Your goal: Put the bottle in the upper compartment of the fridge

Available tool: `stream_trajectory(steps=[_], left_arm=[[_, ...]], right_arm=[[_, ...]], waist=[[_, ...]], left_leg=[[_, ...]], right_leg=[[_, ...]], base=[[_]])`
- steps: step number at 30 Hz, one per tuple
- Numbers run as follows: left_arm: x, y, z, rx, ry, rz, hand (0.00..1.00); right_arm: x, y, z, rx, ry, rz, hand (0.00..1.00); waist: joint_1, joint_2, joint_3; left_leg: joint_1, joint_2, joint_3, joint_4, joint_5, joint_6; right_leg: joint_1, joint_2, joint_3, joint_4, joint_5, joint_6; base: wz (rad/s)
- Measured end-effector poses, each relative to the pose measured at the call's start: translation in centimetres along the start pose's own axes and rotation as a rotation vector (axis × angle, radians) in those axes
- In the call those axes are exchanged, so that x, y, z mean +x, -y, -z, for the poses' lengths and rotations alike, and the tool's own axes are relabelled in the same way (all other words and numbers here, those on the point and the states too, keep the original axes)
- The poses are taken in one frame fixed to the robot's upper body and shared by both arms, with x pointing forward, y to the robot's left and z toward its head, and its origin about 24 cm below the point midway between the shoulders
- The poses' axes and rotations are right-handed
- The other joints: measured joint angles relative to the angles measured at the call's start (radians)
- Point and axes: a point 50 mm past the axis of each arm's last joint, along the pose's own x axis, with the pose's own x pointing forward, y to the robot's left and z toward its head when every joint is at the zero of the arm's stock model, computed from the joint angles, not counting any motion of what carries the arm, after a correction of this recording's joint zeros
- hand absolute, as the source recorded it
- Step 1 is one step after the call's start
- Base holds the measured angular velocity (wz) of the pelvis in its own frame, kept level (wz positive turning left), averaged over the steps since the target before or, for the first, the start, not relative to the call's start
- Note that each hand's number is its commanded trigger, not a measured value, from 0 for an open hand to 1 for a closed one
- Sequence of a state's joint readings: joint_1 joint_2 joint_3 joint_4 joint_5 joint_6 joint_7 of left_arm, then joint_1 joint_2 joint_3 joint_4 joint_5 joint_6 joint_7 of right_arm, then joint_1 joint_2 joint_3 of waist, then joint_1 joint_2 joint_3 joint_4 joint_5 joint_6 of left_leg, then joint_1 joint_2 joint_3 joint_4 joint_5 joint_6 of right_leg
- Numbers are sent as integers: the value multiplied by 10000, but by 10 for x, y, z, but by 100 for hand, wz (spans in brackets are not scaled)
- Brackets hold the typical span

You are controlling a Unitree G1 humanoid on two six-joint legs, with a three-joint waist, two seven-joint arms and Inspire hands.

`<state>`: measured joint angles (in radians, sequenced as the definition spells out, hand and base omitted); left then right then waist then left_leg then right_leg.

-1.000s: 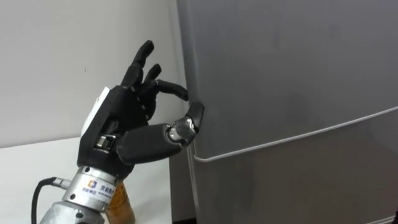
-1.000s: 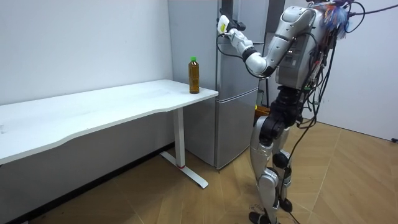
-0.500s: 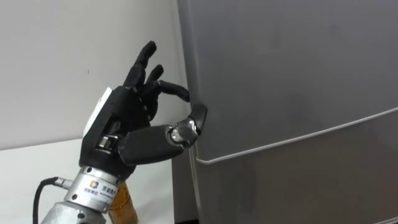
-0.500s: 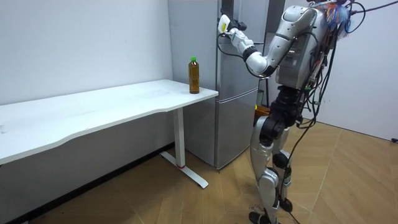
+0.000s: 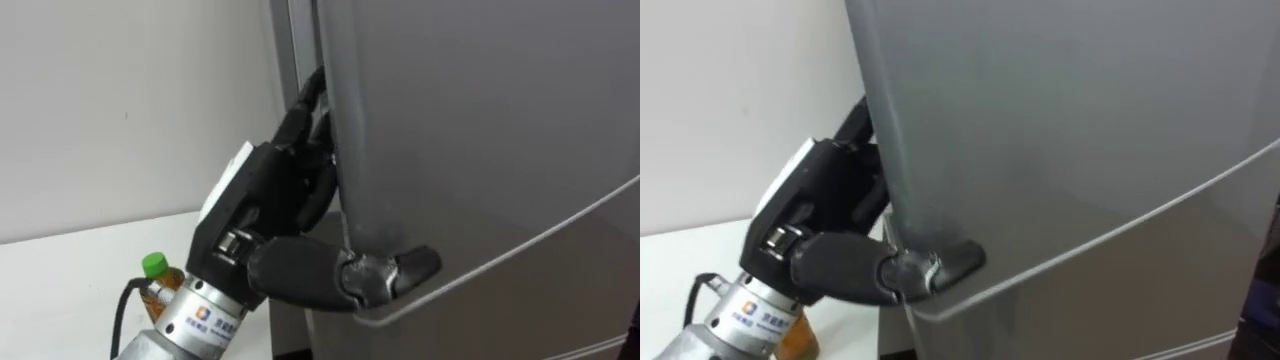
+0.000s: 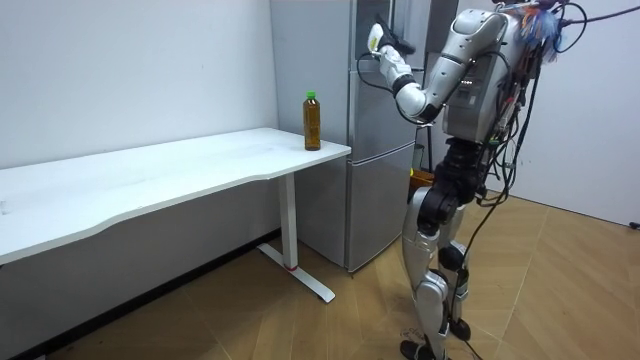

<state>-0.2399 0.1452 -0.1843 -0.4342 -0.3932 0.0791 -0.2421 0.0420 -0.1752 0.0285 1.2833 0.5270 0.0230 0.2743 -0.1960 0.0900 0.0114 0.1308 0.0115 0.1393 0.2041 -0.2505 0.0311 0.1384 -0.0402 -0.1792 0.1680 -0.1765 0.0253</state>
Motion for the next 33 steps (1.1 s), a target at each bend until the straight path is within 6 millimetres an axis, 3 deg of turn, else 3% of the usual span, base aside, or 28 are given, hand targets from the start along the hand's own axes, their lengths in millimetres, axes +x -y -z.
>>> stream_trajectory(steps=[13,23,33], left_arm=[[3,8,-5,-48,300,826,0],[4,12,-6,-87,439,1161,0],[8,23,-7,-524,682,2010,0]], right_arm=[[0,0,-2,177,69,-13,0],[0,0,-4,67,76,-22,0],[0,1,-5,218,119,10,0]], waist=[[-155,31,-13],[-174,-13,16],[-181,28,60]], left_leg=[[-166,-72,159,-26,-21,135],[-163,-75,223,-57,-19,149],[-143,-71,535,-56,-73,238]], right_leg=[[-321,-62,160,6,107,113],[-338,-71,168,7,124,132],[-358,-69,467,6,185,193]], base=[[-3],[-1],[-9]])
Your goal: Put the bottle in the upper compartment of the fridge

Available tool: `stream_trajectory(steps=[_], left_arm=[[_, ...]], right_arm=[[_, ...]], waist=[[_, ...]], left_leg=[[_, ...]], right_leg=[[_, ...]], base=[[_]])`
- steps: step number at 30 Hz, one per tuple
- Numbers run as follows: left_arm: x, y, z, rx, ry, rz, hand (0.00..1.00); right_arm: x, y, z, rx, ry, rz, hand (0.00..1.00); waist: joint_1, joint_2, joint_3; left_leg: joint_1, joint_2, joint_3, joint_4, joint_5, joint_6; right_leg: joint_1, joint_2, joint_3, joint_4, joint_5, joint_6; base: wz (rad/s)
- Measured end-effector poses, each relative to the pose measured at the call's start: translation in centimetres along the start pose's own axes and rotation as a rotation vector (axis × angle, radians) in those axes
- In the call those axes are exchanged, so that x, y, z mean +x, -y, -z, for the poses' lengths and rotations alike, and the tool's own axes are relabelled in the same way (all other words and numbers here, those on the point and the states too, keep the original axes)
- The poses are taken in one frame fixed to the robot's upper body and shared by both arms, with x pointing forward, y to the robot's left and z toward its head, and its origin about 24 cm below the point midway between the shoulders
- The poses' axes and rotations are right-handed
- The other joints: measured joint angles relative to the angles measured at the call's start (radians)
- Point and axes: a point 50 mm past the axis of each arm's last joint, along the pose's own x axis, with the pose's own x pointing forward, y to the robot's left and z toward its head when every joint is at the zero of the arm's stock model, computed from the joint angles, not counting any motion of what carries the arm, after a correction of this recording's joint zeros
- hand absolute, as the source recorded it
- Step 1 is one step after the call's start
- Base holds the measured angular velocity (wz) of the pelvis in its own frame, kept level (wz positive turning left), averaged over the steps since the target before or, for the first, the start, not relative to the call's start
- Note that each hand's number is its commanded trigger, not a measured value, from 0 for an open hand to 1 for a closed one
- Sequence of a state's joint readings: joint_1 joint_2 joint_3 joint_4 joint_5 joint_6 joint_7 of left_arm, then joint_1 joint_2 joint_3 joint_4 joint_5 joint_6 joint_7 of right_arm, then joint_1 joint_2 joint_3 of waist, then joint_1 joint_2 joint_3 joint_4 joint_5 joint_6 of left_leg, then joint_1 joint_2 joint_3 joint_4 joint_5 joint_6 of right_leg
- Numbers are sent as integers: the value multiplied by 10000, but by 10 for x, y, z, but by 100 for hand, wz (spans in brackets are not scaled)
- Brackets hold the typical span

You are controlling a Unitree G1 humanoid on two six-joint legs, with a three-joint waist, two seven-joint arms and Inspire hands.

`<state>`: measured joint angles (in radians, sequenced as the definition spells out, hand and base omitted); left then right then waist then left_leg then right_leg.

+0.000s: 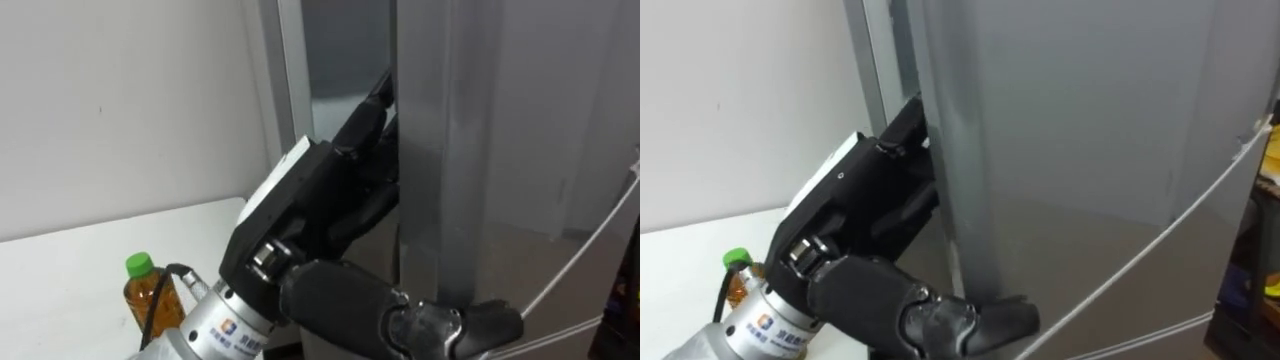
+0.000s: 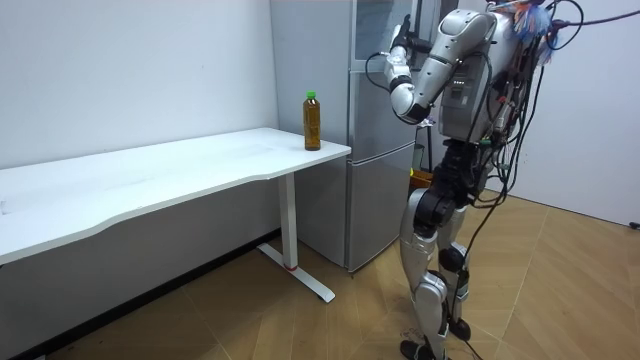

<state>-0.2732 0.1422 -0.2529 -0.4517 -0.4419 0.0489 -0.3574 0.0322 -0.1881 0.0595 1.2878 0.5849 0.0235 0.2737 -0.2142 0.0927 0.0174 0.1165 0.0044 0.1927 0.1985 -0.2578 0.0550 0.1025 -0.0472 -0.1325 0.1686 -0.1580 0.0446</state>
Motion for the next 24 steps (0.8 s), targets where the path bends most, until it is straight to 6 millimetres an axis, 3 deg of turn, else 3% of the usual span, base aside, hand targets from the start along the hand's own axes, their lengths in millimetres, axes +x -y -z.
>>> stream_trajectory(steps=[5,12,17,24], left_arm=[[9,13,0,-401,160,898,0],[15,31,12,-735,-545,2611,0],[19,36,21,-874,-1221,3224,0],[18,37,27,-465,-1703,3490,0]], right_arm=[[0,1,-2,-13,39,-17,0],[0,-1,-6,131,167,-154,0],[0,0,-7,308,210,-129,0],[0,0,-7,418,199,-76,0]], waist=[[-93,56,21],[-598,120,33],[-822,182,16],[-1121,159,29]], left_leg=[[1,-7,234,-13,-41,67],[39,19,498,-136,-44,65],[145,54,779,-294,-47,55],[153,56,836,-280,-45,50]], right_leg=[[-92,1,247,-3,66,52],[-224,59,510,-11,71,57],[-320,122,767,5,74,53],[-335,123,784,6,74,51]], base=[[-14],[-13],[-15],[-4]])
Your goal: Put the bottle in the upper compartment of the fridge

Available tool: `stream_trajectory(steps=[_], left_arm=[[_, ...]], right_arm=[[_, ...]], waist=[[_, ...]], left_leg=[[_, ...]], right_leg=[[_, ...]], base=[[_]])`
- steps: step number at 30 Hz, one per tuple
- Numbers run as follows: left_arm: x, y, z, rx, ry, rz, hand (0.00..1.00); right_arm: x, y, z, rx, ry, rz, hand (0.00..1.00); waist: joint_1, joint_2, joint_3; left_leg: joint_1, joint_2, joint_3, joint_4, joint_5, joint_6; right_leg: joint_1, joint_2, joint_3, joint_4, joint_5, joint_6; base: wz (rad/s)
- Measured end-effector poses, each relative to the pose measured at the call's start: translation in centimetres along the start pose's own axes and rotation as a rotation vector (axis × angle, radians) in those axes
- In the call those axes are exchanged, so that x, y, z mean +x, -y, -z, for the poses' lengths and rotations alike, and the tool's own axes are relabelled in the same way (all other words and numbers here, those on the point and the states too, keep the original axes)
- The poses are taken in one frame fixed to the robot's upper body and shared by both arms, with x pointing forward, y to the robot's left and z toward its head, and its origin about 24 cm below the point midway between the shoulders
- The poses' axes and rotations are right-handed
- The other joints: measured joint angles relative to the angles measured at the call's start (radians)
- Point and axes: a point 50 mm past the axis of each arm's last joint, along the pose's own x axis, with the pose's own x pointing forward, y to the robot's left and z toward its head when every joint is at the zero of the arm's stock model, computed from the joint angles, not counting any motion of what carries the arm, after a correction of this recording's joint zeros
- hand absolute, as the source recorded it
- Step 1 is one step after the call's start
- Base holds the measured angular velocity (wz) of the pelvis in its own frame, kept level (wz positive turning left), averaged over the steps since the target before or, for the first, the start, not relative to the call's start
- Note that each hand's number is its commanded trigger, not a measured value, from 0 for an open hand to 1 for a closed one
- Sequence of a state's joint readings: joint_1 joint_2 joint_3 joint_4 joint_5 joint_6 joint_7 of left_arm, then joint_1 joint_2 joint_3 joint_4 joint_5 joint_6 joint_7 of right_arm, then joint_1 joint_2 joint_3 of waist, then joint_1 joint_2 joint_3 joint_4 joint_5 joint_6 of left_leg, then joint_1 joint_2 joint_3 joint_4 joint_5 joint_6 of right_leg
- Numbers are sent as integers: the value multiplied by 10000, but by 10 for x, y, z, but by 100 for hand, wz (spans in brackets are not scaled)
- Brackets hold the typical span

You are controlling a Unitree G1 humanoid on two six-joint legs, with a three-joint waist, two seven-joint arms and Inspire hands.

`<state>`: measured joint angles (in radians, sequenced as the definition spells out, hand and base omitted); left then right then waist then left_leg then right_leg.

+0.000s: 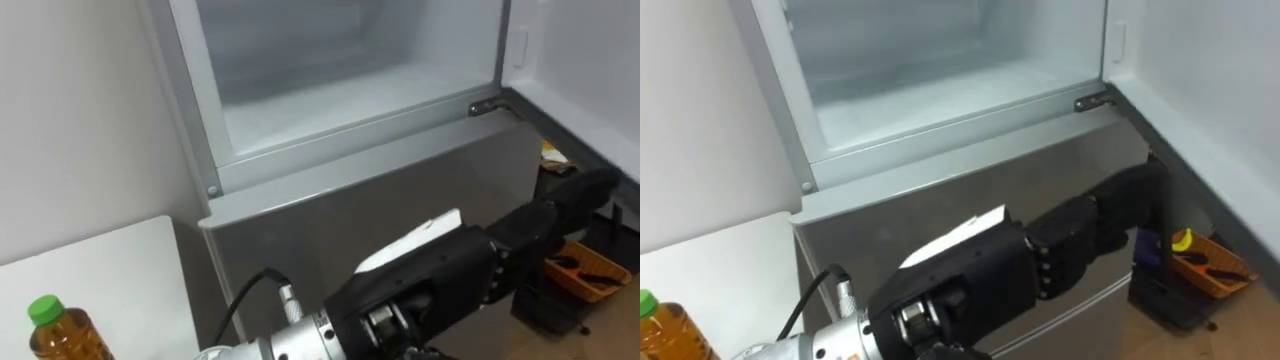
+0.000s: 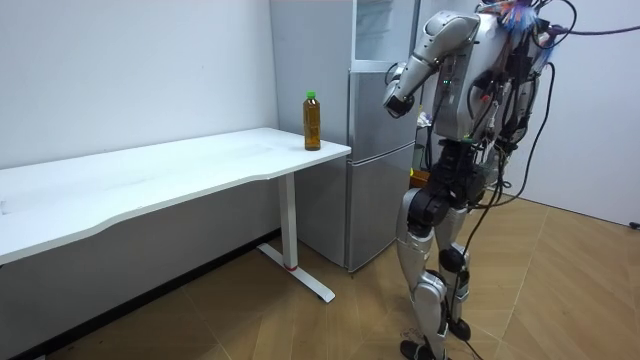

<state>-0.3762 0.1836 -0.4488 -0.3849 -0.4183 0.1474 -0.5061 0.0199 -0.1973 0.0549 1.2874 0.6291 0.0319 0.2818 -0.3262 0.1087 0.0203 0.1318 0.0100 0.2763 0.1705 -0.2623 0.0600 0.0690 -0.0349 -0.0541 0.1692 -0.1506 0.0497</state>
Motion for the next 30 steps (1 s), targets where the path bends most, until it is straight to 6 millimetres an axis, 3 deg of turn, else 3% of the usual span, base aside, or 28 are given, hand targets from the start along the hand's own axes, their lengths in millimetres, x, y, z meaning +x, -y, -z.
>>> stream_trajectory(steps=[8,19,30], left_arm=[[-1,-1,3,24,-167,-14,0],[1,0,6,737,-580,-79,0],[-7,5,21,163,-1173,3,0]], right_arm=[[0,-1,-1,-3,10,-28,0],[1,-2,-1,-18,-6,-81,0],[0,1,2,215,-25,51,0]], waist=[[16,-130,70],[40,-176,64],[269,-179,55]], left_leg=[[-8,1,-5,-6,0,0],[1,3,-21,13,0,0],[5,30,-110,130,4,-7]], right_leg=[[-8,-3,-28,-3,-1,-1],[-26,-5,-56,-9,-1,-1],[65,-8,-203,5,0,-7]], base=[[0],[0],[3]])
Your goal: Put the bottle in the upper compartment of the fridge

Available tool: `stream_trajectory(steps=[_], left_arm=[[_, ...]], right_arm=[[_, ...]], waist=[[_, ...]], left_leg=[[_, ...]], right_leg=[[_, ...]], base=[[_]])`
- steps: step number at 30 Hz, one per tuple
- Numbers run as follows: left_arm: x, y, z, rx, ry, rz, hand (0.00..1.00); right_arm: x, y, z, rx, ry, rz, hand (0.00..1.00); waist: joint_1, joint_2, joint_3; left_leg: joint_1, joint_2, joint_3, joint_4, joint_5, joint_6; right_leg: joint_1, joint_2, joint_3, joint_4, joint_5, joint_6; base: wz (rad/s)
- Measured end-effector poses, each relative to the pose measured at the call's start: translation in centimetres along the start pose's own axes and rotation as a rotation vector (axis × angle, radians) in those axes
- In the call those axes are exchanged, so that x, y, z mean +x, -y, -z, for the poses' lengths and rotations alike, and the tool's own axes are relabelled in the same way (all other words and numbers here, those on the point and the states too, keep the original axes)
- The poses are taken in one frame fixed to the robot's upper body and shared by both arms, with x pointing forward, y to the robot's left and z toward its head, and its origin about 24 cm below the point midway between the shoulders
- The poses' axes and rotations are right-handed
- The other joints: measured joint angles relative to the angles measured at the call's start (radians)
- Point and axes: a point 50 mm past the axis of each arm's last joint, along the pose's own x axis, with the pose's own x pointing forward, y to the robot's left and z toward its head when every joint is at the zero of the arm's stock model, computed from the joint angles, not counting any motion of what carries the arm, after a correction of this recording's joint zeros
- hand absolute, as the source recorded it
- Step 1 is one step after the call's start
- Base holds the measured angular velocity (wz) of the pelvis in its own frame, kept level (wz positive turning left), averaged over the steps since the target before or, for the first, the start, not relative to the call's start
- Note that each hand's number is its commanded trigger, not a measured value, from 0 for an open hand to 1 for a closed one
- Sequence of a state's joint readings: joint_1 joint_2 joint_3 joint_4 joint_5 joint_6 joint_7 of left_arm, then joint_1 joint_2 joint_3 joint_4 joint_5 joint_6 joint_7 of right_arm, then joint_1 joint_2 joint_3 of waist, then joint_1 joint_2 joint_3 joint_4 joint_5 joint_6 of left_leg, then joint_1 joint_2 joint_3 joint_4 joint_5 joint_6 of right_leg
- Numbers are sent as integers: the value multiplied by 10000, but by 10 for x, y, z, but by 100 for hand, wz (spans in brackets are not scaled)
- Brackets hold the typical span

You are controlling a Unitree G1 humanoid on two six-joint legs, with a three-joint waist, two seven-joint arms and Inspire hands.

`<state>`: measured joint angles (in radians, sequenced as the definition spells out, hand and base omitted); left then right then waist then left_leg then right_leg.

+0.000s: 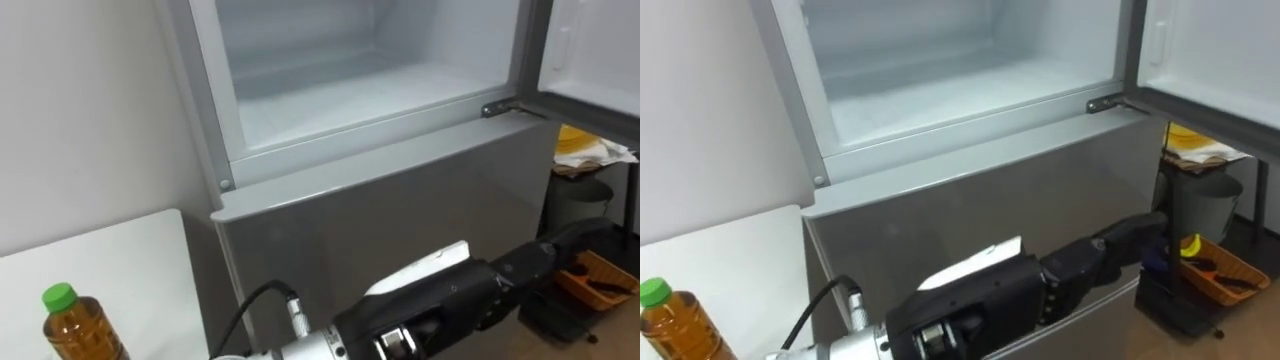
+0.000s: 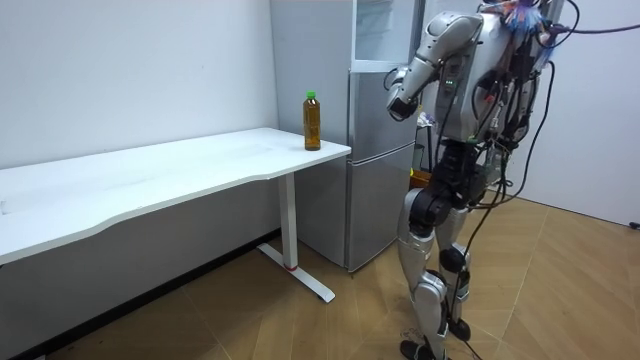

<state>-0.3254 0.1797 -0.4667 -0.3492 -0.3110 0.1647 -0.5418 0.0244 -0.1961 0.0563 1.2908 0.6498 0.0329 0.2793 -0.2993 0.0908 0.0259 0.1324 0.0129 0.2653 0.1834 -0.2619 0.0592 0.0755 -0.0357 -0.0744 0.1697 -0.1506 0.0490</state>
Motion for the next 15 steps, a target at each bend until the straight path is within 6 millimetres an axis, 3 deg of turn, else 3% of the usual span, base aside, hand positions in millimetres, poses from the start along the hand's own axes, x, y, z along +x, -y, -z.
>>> stream_trajectory(steps=[3,5,8,15], left_arm=[[-6,3,6,-119,-264,-115,0],[-12,6,13,-345,-526,-226,0],[-19,10,21,-544,-836,-353,0],[-31,11,32,-508,-1466,-747,0]], right_arm=[[0,-1,1,22,-28,41,0],[1,-3,3,-88,-115,-8,0],[2,-6,8,-228,-273,-84,0],[3,-10,11,-613,-359,-211,0]], waist=[[64,-100,-54],[156,-254,-139],[425,-476,-203],[689,-519,-197]], left_leg=[[4,3,-75,26,8,-13],[-26,4,-133,27,23,-36],[-24,20,-233,74,35,-54],[-40,1,-661,131,34,-54]], right_leg=[[9,-14,-123,8,-10,-17],[-29,-34,-260,10,-23,-44],[39,-32,-388,9,-19,-61],[349,-63,-780,-8,-16,-67]], base=[[7],[6],[10],[18]])
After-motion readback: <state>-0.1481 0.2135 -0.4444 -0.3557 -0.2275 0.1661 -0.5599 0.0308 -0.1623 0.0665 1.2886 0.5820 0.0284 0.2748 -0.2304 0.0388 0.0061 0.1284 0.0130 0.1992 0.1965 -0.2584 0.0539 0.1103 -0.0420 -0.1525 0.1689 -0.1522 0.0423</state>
